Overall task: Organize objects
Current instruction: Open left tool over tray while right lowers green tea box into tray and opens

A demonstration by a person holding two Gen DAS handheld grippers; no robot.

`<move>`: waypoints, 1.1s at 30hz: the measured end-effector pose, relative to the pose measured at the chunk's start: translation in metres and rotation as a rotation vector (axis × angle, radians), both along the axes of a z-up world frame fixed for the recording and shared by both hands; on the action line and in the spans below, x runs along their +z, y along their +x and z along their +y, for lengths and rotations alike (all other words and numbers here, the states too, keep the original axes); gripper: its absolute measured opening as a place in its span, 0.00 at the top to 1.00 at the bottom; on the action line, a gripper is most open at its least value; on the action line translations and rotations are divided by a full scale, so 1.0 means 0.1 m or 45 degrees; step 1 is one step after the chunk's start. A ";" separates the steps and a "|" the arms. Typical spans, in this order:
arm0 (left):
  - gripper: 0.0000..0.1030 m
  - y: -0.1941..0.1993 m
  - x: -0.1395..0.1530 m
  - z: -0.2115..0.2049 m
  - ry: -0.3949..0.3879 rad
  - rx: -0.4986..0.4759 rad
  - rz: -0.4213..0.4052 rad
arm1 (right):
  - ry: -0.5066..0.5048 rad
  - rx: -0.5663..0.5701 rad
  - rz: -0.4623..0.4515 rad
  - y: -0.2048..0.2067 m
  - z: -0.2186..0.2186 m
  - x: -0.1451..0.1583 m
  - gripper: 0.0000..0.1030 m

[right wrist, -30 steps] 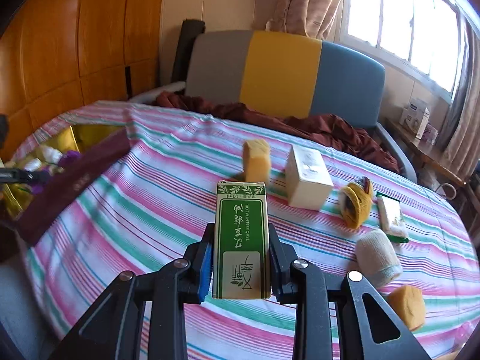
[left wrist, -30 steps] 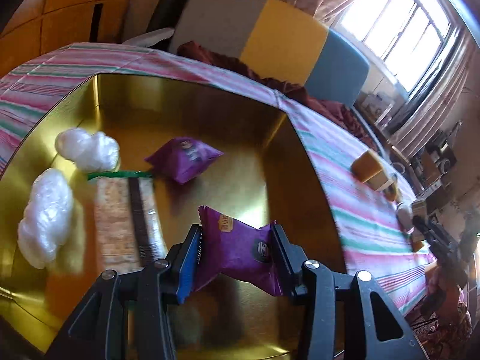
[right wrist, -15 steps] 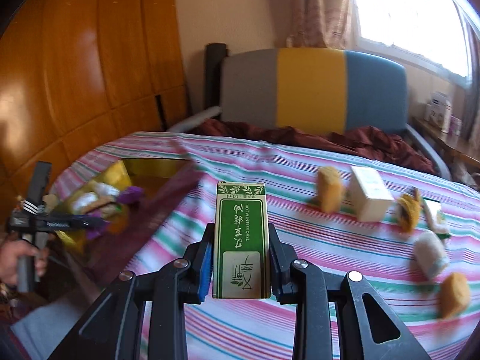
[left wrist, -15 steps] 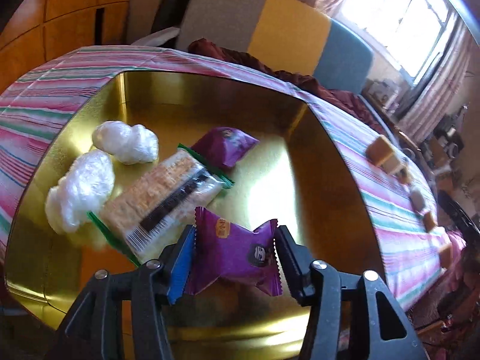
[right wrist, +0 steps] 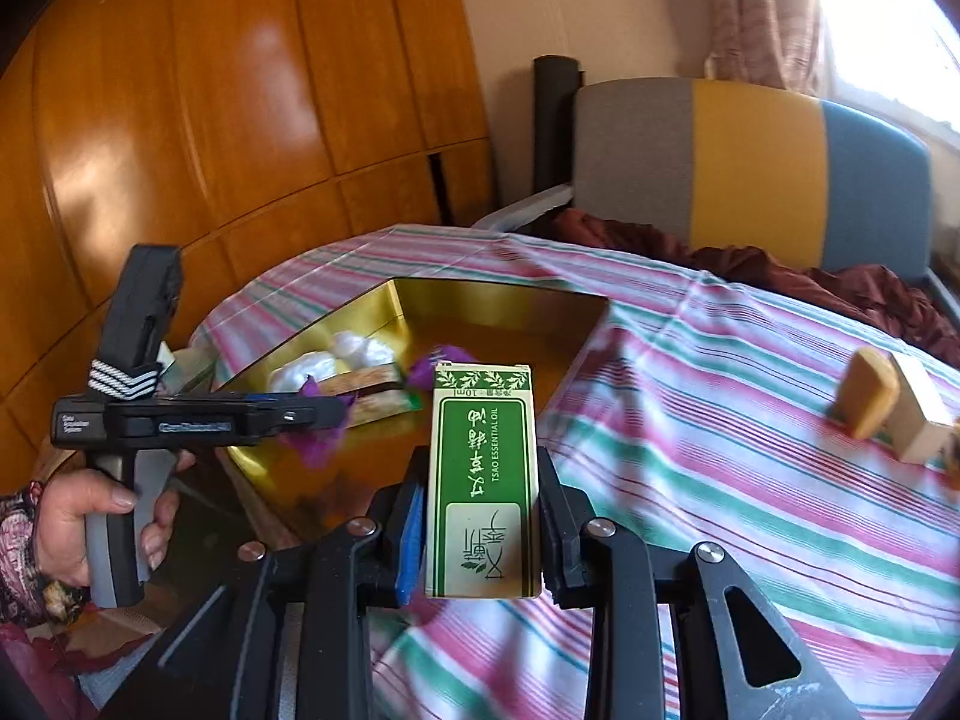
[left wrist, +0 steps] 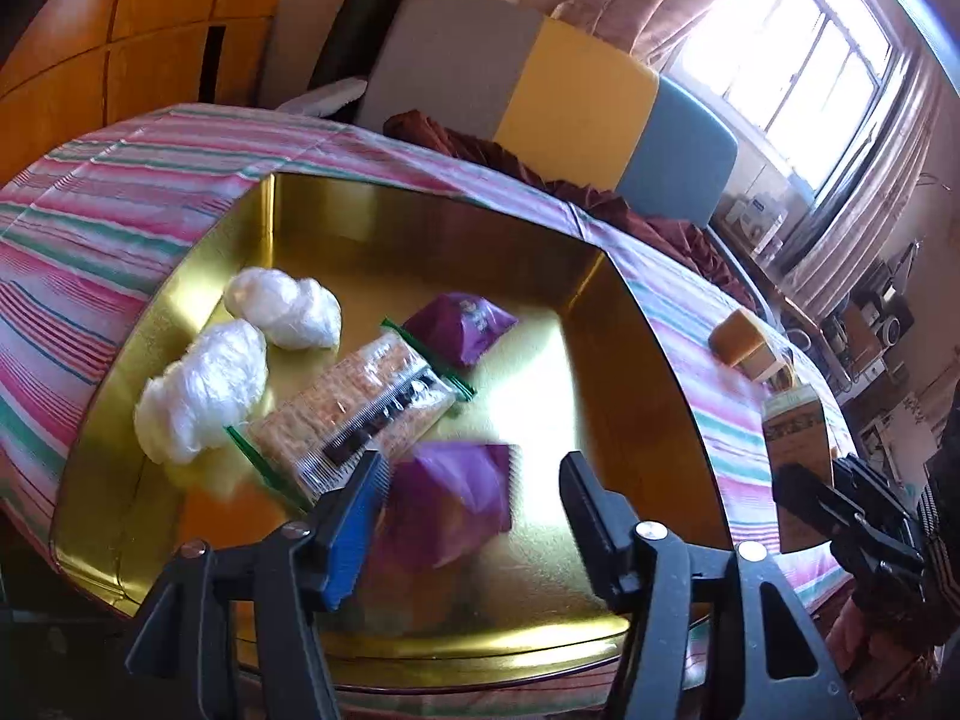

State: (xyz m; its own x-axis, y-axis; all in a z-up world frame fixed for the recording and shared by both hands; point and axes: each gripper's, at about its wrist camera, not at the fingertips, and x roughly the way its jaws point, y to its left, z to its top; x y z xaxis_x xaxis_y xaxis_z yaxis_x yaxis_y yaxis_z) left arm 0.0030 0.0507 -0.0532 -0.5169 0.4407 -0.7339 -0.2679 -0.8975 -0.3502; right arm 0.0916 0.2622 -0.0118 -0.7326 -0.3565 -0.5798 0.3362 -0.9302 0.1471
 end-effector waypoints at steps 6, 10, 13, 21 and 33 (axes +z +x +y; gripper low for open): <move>0.34 0.12 0.19 -0.08 0.008 0.030 0.121 | 0.017 0.017 -0.014 -0.07 -0.14 0.01 0.70; 0.33 0.12 0.43 -0.32 0.079 0.134 0.241 | 0.005 0.011 -0.058 -0.15 -0.17 -0.03 0.70; 0.33 0.08 0.55 -0.52 0.084 0.235 0.297 | 0.039 0.036 -0.068 -0.18 -0.27 -0.05 0.70; 0.32 -0.03 0.33 -0.89 0.153 0.428 0.169 | 0.088 0.126 -0.107 -0.26 -0.54 -0.11 0.70; 0.32 0.06 0.43 -0.80 0.147 0.378 0.224 | 0.075 0.280 -0.304 -0.57 -0.76 -0.26 0.69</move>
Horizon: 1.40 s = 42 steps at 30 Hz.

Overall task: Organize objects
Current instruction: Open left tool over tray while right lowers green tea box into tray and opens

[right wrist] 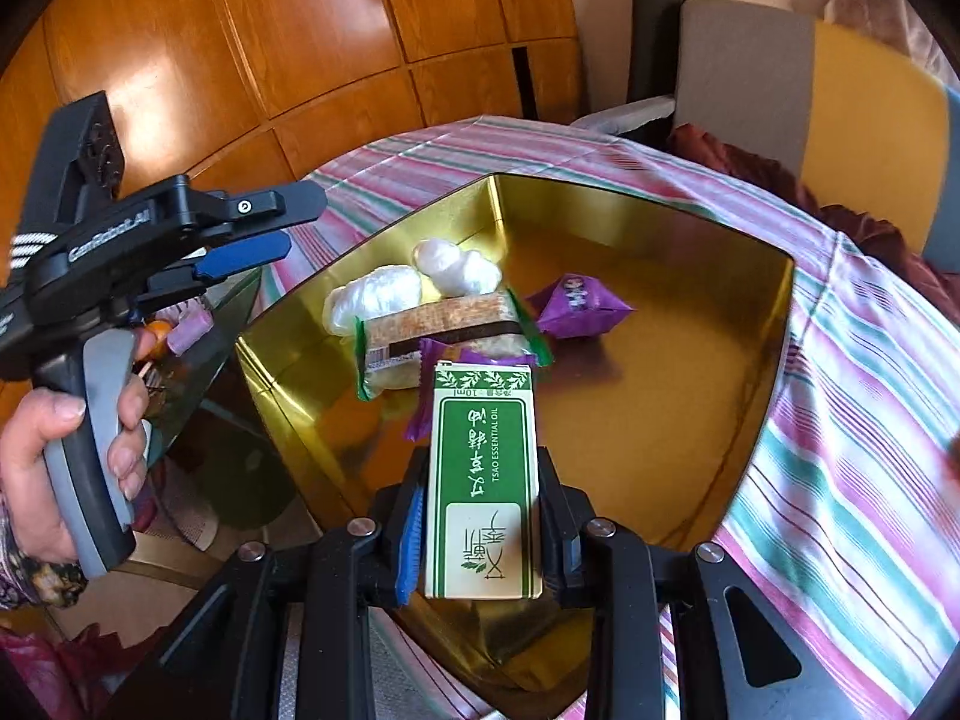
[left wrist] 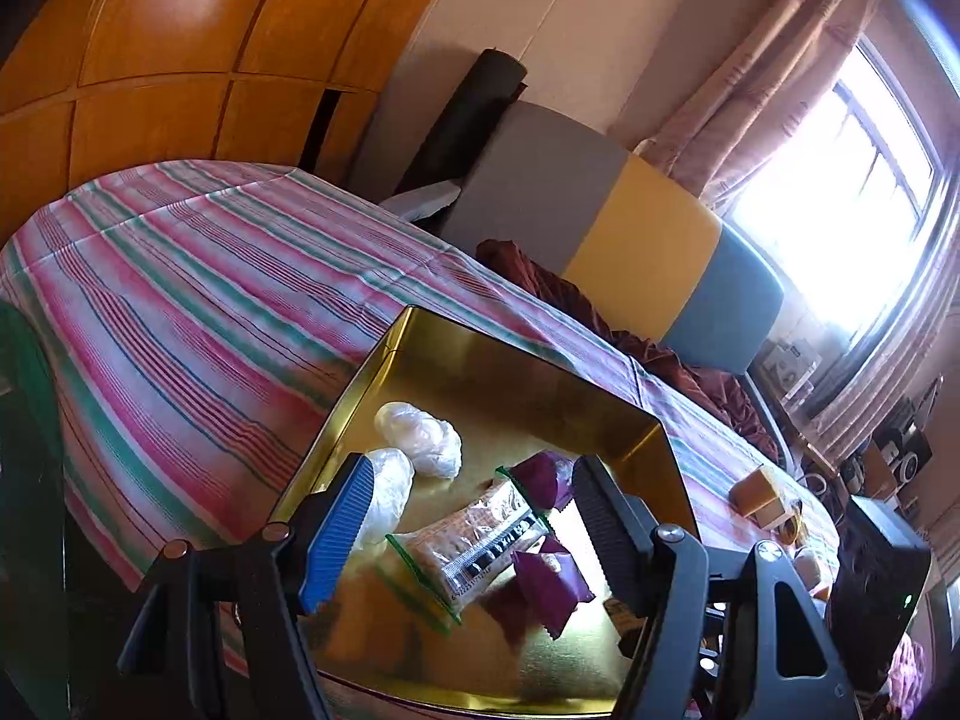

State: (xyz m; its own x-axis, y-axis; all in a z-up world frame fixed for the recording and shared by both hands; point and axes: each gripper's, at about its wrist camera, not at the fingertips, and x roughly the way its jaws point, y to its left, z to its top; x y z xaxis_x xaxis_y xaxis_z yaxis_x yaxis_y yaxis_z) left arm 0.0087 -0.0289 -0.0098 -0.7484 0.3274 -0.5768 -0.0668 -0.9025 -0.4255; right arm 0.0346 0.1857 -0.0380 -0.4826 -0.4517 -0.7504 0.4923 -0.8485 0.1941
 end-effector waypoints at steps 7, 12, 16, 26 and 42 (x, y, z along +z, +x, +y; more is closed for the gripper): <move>0.32 0.02 0.00 0.01 0.002 -0.009 0.002 | 0.022 0.076 -0.086 -0.06 -0.13 -0.04 0.65; 0.32 0.02 0.00 0.02 -0.003 -0.011 0.006 | -0.035 0.039 -0.070 0.00 -0.05 0.02 0.41; 0.32 0.03 -0.03 0.05 -0.005 -0.023 -0.002 | -0.058 0.002 -0.044 0.03 0.00 0.08 0.41; 0.32 0.05 -0.08 0.17 -0.029 -0.074 -0.026 | -0.027 -0.111 0.018 0.03 0.09 0.14 0.39; 0.32 0.21 -0.01 0.42 -0.012 -0.193 0.055 | -0.021 -0.399 0.135 0.16 0.80 0.38 0.37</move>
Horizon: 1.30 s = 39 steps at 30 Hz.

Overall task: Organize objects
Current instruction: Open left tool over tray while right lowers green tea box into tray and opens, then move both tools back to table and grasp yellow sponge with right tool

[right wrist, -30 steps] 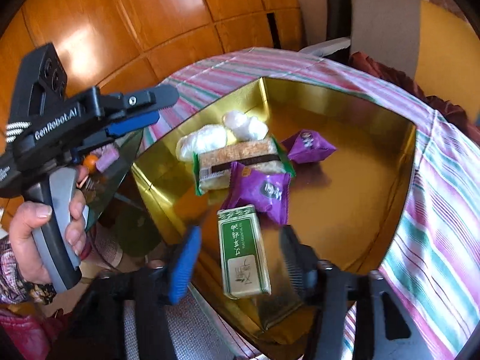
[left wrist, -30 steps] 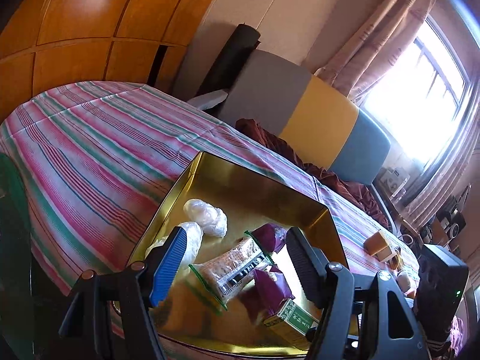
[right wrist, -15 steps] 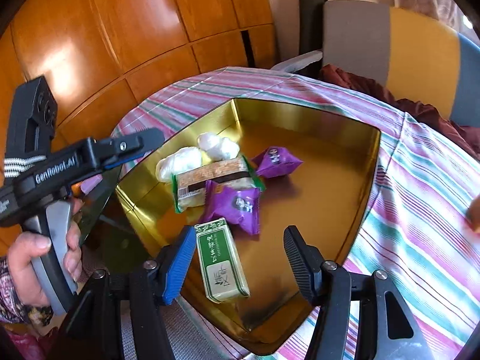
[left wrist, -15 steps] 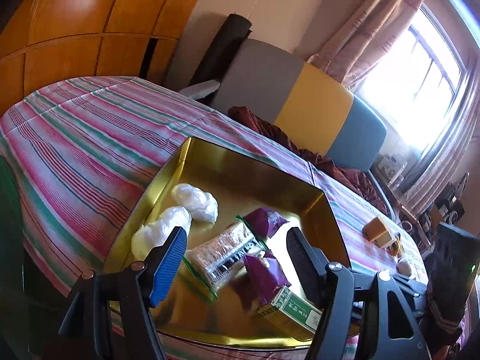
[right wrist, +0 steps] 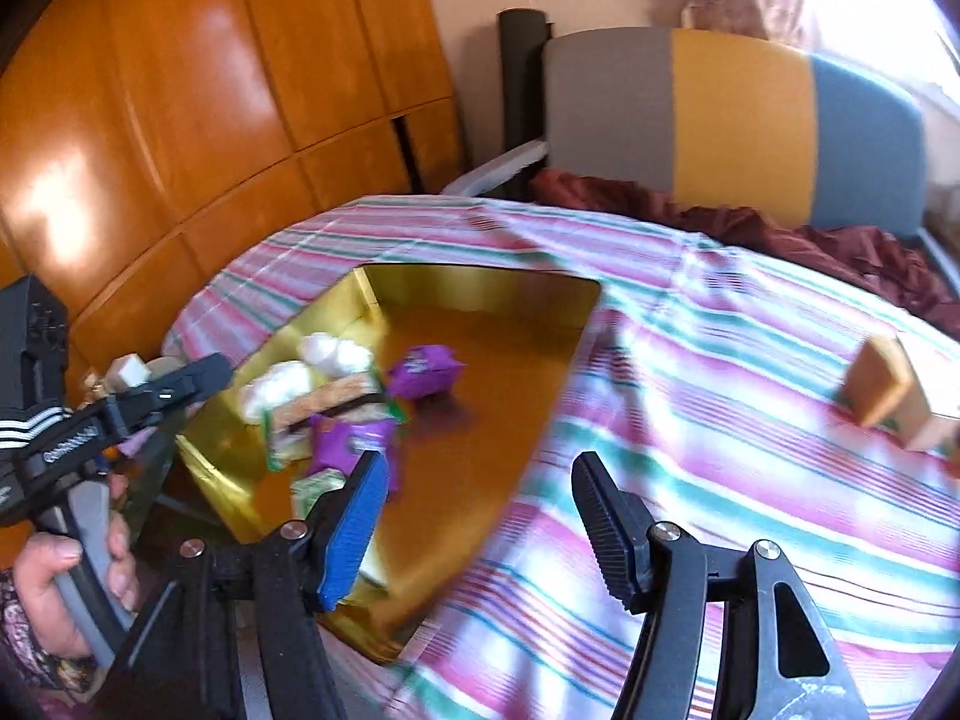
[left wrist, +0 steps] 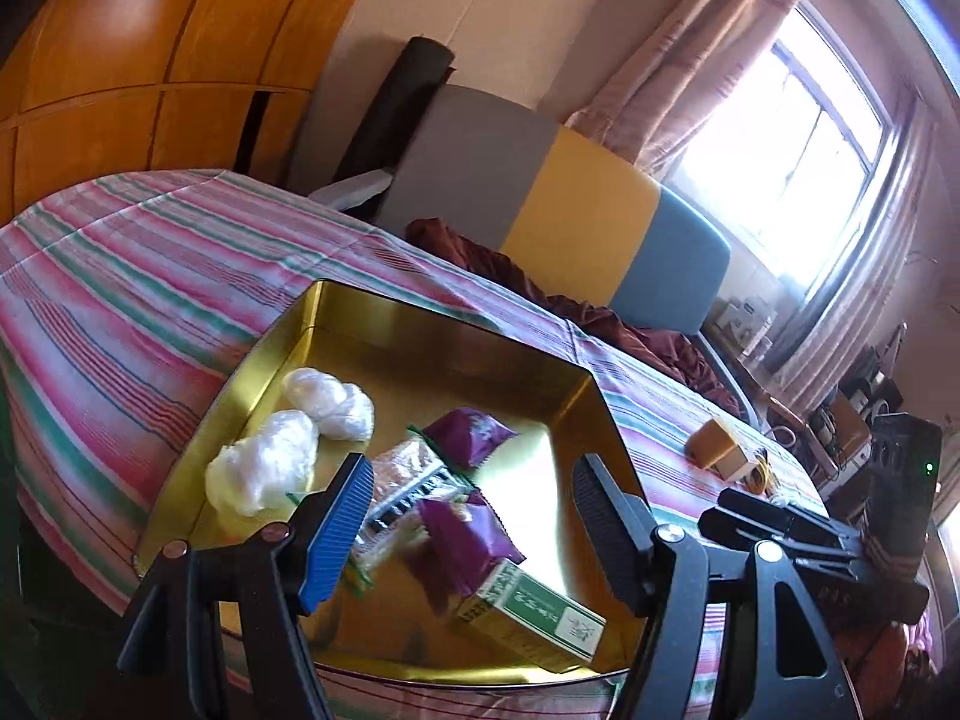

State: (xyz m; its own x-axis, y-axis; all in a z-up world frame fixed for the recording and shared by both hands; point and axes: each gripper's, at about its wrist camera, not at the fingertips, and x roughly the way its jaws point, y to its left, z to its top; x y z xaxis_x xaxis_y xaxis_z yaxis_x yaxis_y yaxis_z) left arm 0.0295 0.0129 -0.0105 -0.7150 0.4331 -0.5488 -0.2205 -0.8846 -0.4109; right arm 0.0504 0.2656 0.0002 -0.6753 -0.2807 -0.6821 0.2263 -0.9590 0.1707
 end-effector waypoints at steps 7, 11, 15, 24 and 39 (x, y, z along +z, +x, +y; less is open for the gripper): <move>0.32 0.09 -0.01 0.21 -0.029 -0.082 0.000 | 0.048 -0.116 -0.021 0.14 0.46 -0.07 0.35; 0.32 0.16 0.01 0.38 -0.047 -0.164 0.003 | 0.087 -0.210 -0.090 0.24 0.78 -0.22 0.34; 0.32 0.25 0.00 0.63 -0.078 -0.269 -0.003 | 0.167 -0.269 -0.154 0.35 1.10 -0.36 0.34; 0.32 0.36 -0.09 1.28 -0.139 -0.507 -0.080 | 0.357 -0.592 -0.294 0.67 2.33 -0.45 0.31; 0.32 0.45 -0.03 1.94 -0.187 -0.690 -0.115 | 0.367 -0.999 -0.388 0.84 4.10 -0.48 0.14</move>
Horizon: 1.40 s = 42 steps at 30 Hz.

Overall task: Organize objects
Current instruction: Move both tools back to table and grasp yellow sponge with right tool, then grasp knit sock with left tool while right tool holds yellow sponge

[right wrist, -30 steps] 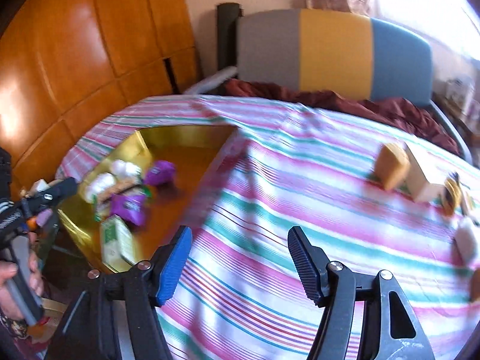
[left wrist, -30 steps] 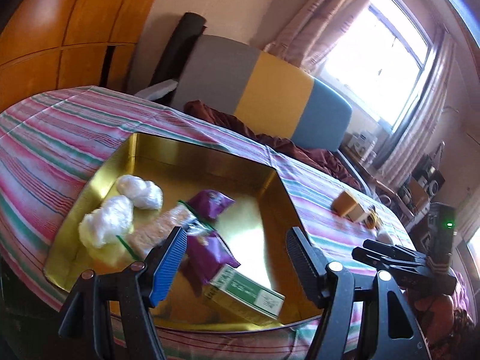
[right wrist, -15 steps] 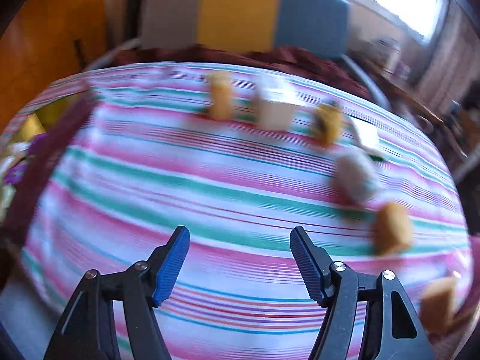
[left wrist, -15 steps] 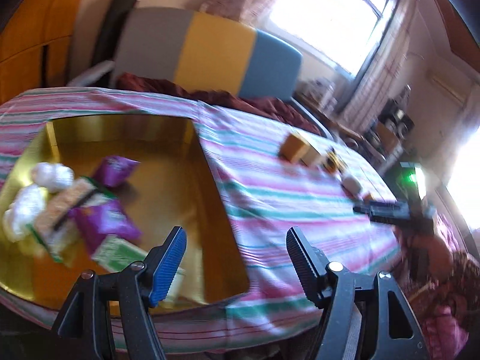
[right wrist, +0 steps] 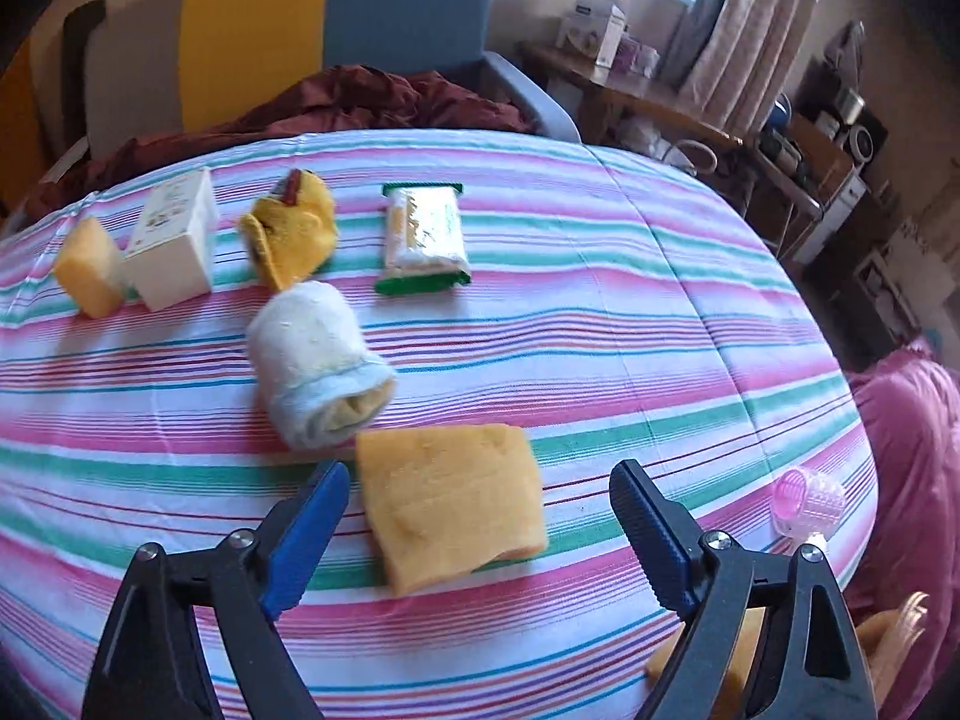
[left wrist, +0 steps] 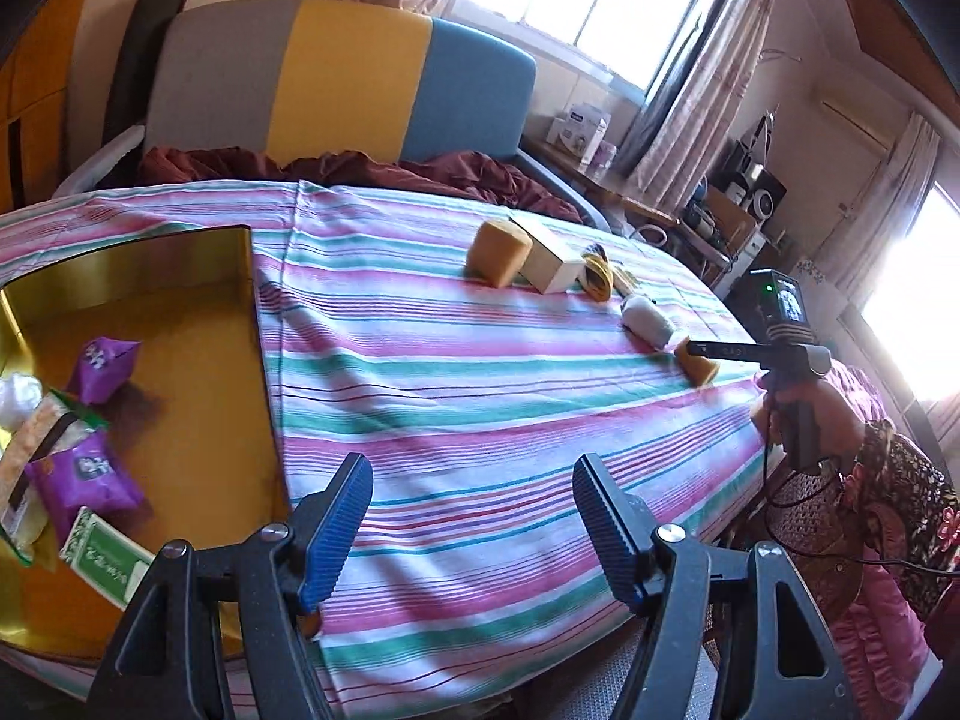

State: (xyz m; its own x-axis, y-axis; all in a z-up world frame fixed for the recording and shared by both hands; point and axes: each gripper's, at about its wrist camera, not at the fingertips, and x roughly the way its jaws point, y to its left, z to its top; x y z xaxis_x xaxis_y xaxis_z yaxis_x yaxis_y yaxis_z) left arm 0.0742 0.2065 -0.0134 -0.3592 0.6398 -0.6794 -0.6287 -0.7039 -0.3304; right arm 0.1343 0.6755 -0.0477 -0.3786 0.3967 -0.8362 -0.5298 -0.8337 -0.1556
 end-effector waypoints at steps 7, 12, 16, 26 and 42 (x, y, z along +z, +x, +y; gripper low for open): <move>0.32 -0.03 0.00 0.26 -0.036 -0.051 0.018 | -0.069 0.081 -0.044 -0.07 -0.07 -0.24 0.36; 0.32 -0.06 -0.03 0.47 -0.049 -0.086 -0.009 | -0.009 0.026 0.025 -0.07 -0.04 -0.10 0.38; 0.32 -0.05 -0.04 0.65 -0.072 -0.131 -0.007 | 0.063 -0.001 0.067 -0.20 0.11 -0.02 0.37; 0.32 -0.17 -0.06 0.98 -0.094 -0.132 -0.048 | -0.364 0.164 0.165 -0.39 -0.13 -0.11 0.37; 0.31 -0.27 -0.23 2.42 -0.184 -0.350 -0.046 | -0.319 -0.158 0.100 -0.19 0.26 -0.18 0.36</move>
State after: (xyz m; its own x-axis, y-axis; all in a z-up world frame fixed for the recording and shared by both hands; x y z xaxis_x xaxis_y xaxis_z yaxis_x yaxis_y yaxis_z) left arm 0.0471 0.4488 -0.0362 -0.1597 0.6056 -0.7796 -0.7918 -0.5502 -0.2652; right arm 0.1157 0.7011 -0.0659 -0.4078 0.2290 -0.8839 -0.6325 -0.7690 0.0926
